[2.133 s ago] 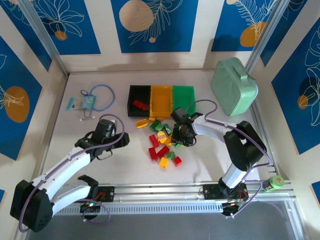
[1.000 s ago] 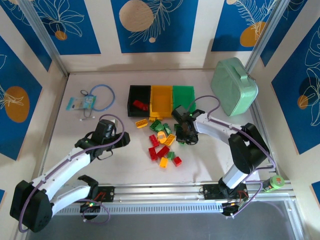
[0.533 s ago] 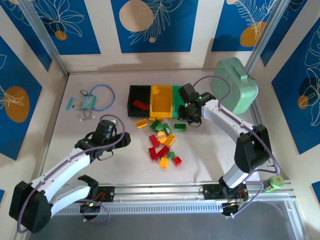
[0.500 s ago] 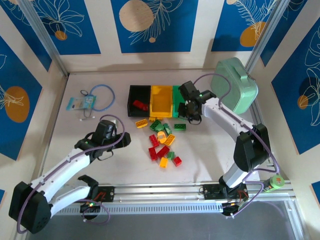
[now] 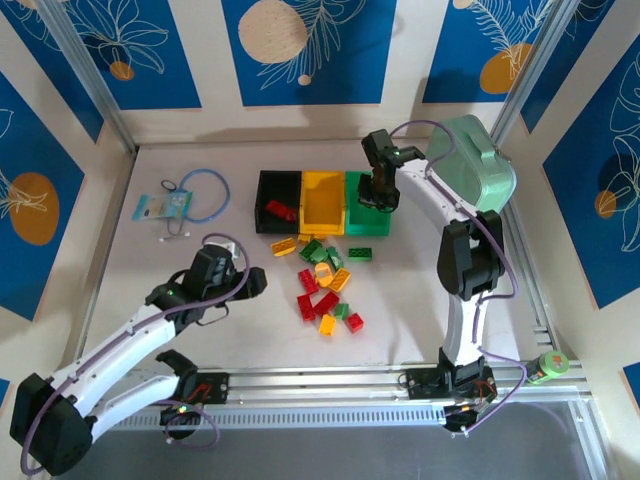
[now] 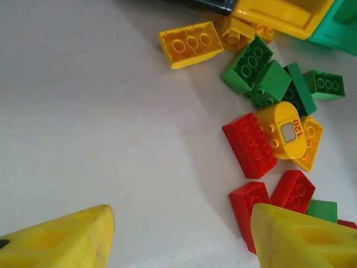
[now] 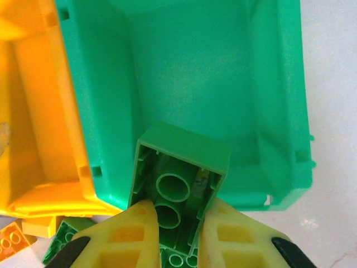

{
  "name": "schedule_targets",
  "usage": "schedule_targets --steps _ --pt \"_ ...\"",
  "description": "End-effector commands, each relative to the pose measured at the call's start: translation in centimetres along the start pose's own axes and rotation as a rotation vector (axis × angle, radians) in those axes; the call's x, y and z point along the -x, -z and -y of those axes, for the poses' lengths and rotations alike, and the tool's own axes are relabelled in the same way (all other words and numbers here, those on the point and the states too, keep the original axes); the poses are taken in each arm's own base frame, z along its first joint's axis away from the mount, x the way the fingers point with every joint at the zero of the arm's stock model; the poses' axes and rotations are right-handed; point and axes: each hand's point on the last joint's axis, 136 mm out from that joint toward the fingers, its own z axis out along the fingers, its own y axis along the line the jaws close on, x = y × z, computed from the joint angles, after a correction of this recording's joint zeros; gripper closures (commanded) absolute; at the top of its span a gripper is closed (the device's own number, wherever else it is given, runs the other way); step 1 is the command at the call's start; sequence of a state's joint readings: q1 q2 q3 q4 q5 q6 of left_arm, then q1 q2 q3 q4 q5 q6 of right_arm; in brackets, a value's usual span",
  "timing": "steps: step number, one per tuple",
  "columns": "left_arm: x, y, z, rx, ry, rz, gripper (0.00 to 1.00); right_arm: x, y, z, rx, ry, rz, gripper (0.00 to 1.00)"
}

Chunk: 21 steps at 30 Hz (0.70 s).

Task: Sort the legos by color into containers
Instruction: Place the lego in the container.

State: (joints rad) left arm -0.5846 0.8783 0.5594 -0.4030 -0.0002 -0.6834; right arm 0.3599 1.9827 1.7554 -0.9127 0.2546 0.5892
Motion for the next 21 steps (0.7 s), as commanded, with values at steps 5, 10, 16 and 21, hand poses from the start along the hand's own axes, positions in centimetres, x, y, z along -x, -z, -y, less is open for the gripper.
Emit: schedule_targets --steps 5,10,16,21 --pt "-0.4 -0.2 0.4 -0.003 0.002 -0.003 0.34 0.6 0.9 -0.4 0.002 0.032 -0.011 0.53" --pt "0.2 -0.3 0.8 -0.007 0.001 0.007 0.34 -0.3 1.5 -0.3 0.015 0.038 0.005 0.52" --pt "0.5 -0.8 1.4 -0.014 -0.013 -0.008 0.34 -1.9 2.4 0.0 0.031 0.036 0.012 0.52" --pt "0.1 -1.5 1.9 -0.011 -0.035 -0.034 0.33 -5.2 2.4 -0.3 0.07 0.047 -0.012 0.51"
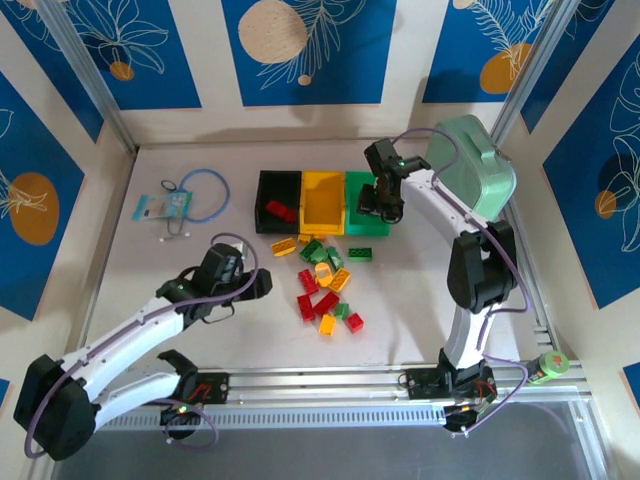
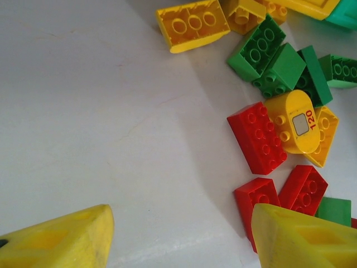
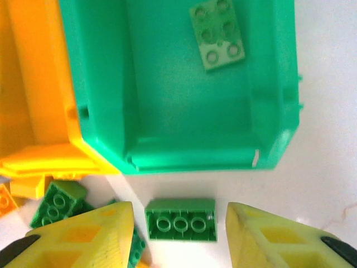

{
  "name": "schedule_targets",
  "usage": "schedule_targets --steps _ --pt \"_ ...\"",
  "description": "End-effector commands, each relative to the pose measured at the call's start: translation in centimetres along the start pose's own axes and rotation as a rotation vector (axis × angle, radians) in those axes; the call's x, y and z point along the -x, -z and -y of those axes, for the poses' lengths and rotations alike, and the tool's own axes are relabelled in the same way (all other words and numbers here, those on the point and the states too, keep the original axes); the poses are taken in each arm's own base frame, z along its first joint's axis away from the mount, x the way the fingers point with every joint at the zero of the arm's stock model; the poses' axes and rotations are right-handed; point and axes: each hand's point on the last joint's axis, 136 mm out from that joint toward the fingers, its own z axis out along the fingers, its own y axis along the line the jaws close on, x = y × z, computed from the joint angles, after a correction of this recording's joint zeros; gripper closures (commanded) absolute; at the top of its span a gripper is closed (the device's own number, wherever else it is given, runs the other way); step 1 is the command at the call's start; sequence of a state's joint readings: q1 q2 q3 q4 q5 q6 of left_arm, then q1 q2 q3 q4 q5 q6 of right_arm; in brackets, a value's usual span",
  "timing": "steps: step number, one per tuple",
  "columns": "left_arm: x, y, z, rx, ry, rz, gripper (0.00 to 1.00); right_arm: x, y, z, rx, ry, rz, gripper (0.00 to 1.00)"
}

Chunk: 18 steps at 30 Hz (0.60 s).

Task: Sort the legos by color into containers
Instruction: Place the lego in the container, then pick up the lego from the center of the table.

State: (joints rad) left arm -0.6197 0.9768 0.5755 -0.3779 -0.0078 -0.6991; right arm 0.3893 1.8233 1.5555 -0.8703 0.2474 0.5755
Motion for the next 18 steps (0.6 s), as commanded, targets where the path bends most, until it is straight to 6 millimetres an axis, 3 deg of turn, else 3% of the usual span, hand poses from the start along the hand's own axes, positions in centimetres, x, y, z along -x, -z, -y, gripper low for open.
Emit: schedule_targets --steps 1,5,10,18 --pt "0.9 0.0 1.9 -0.037 -0.036 0.018 0.33 -2.1 0.6 -1.3 0.065 0.013 -0.009 0.51" --pt "1.0 -1.1 2.6 -0.031 -0.057 0.0 0.33 -4.9 0.2 -1.9 0.112 0.029 -0.03 0.48" --pt "2.6 -2.5 2.8 0.034 -0.072 -0.005 0.31 -8.3 0.3 -2.0 0.156 0.057 -0.046 0.42" --pt "5.5 -7.1 2.3 0.11 -0.015 -0.076 0.31 -11.8 1.2 -0.3 0.19 0.029 -0.046 0.39"
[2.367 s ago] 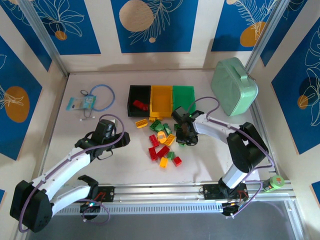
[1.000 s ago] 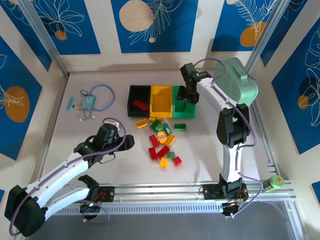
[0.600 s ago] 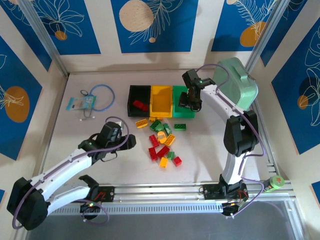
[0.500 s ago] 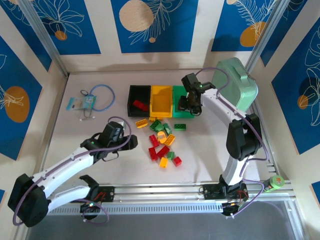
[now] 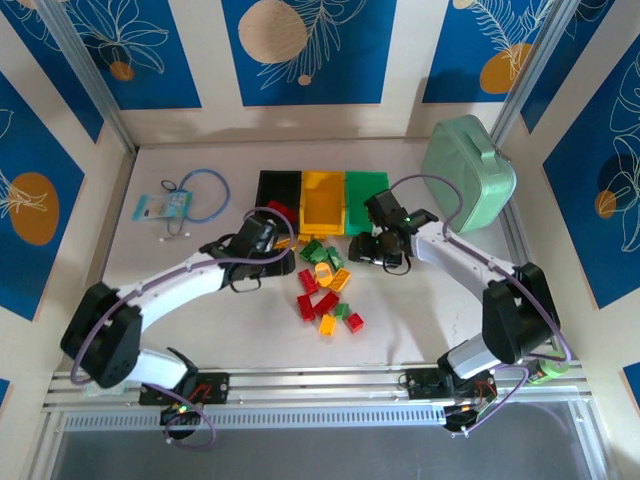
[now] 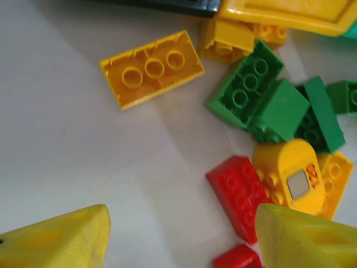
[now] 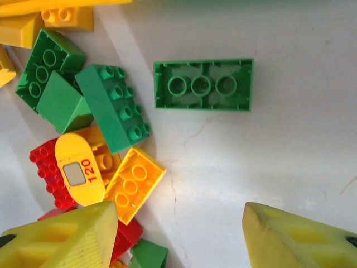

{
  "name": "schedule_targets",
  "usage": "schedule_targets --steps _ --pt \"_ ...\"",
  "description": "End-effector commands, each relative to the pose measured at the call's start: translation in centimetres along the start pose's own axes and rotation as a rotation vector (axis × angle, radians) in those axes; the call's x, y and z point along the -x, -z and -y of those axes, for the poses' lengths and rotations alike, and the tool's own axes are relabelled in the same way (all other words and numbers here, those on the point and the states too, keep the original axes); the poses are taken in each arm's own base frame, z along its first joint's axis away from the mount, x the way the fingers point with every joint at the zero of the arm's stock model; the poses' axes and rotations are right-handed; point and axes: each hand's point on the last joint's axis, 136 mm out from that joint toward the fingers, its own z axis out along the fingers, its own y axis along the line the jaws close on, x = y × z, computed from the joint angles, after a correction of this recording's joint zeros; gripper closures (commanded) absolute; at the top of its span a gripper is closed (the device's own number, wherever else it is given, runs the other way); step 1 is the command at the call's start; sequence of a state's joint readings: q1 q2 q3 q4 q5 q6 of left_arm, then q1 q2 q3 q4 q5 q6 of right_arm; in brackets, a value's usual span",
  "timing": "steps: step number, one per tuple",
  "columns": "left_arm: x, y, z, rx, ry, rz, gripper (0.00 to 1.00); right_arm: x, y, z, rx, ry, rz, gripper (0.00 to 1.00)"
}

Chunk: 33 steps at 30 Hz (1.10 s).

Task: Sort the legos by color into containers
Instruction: Pick up the lego from the center of the table.

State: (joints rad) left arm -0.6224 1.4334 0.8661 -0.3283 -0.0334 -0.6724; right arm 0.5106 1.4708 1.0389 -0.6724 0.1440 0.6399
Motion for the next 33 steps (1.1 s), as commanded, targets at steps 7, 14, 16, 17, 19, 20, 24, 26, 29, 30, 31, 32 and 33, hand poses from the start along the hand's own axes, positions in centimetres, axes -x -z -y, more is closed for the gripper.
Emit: schedule_targets --steps 7,14,16,17,19,20,24,26,29,30,31,32,33 --pt "3.9 -4.0 -1.5 0.009 0.11 -0.03 0.32 -1.1 1.4 0.3 0.057 -0.034 0.03 0.39" --pt "4.7 -6.2 -1.5 -0.05 0.175 -0.06 0.35 -0.8 1.5 0.5 0.068 -0.042 0.04 0.39" --pt "4.8 -6.7 -1.4 -0.07 0.192 -0.062 0.37 -0.8 1.5 0.5 0.069 -0.043 0.038 0.4" --pt "4.9 -6.9 -1.4 -0.075 0.196 -0.064 0.37 -0.8 1.4 0.5 0.069 -0.044 0.038 0.4" --pt "4.9 -7.3 -1.1 -0.086 0.201 -0.069 0.39 -0.8 1.5 0.4 0.072 -0.043 0.038 0.4" --pt "5.0 -7.6 -1.1 -0.091 0.206 -0.071 0.4 -0.8 1.4 0.4 0.071 -0.043 0.037 0.4" --pt "5.1 -8.4 -1.0 -0.101 0.224 -0.079 0.45 -0.9 1.5 0.5 0.07 -0.044 0.036 0.4" --pt "5.1 -8.7 -1.3 -0.087 0.222 -0.083 0.48 -1.0 1.5 0.5 0.068 -0.045 0.036 0.4" --pt "5.1 -9.0 -1.6 -0.076 0.22 -0.085 0.54 -1.1 1.7 0.7 0.066 -0.045 0.038 0.41" --pt "5.0 -9.0 -1.8 -0.069 0.22 -0.087 0.57 -1.1 1.7 0.8 0.064 -0.046 0.039 0.41" --pt "5.0 -9.1 -1.9 -0.064 0.221 -0.088 0.6 -1.1 1.8 0.7 0.065 -0.048 0.041 0.41" --pt "5.0 -9.0 -1.9 -0.062 0.22 -0.089 0.62 -1.1 1.8 0.8 0.065 -0.049 0.041 0.41" --pt "4.8 -9.0 -2.1 -0.058 0.22 -0.091 0.64 -1.1 1.8 0.7 0.066 -0.05 0.042 0.41"
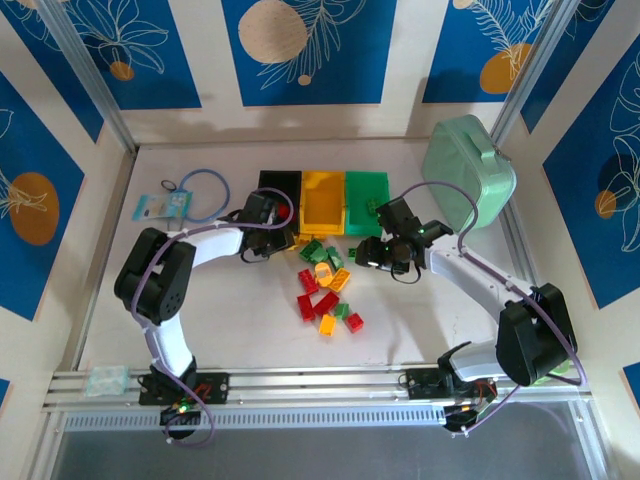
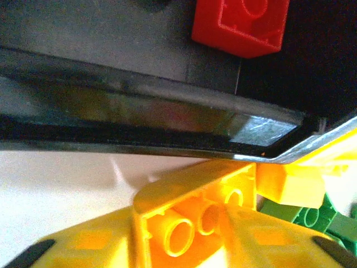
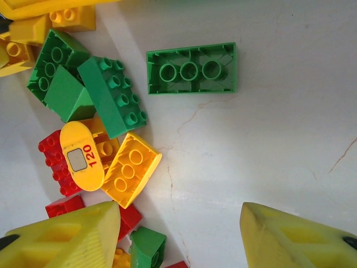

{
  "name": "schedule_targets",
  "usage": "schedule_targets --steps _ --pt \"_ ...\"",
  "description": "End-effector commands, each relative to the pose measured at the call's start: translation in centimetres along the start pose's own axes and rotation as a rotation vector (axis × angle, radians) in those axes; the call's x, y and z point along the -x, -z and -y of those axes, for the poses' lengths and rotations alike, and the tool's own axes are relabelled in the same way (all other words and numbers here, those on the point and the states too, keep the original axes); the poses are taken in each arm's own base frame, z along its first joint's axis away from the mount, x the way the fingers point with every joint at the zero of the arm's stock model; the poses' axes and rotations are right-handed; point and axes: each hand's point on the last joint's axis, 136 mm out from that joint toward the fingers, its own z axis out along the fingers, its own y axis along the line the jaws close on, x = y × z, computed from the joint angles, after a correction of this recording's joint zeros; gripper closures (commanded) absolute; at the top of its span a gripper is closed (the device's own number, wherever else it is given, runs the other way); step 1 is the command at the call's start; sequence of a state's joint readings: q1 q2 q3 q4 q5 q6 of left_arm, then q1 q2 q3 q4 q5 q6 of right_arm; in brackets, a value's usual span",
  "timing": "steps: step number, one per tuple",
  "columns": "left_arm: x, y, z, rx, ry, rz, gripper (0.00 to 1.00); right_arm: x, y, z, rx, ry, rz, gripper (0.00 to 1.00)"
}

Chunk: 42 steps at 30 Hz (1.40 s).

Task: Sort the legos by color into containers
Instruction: Pick up the lego from the center of the table, then place the lego in the container.

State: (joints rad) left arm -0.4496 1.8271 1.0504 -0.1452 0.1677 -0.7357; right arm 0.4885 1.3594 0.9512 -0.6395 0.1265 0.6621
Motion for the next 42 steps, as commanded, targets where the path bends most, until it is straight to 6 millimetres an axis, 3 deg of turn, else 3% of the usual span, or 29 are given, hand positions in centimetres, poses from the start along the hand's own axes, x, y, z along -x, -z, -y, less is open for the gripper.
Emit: schedule_targets --steps 1,8,17,26,33,42 --pt "0.1 -0.3 -0.8 0.02 0.011 -0.013 0.67 -0.3 0.6 -0.1 0.025 -0.017 -0.002 0.41" --pt "-0.6 1.5 -0.8 0.024 -0.004 0.011 0.76 -0.4 0.5 -0.4 0.036 -0.018 -0.004 0.42" --pt "-1.7 5.6 1.2 0.0 -0.058 0.078 0.8 -0.5 0.7 -0.4 0.035 -0.015 0.001 0.43" --pt "2.4 9.3 6.2 -0.074 -0.144 0.187 0.81 -0.6 1.5 0.1 0.031 -0.02 0.024 0.44" --pt "5.7 7.5 8.9 -0.068 -0.18 0.195 0.81 -1.3 2.1 1.1 0.026 -0.036 0.035 0.44" --pt "8.5 4.5 10.9 -0.043 -0.208 0.173 0.81 -1.8 2.5 1.8 0.035 -0.049 0.04 0.44"
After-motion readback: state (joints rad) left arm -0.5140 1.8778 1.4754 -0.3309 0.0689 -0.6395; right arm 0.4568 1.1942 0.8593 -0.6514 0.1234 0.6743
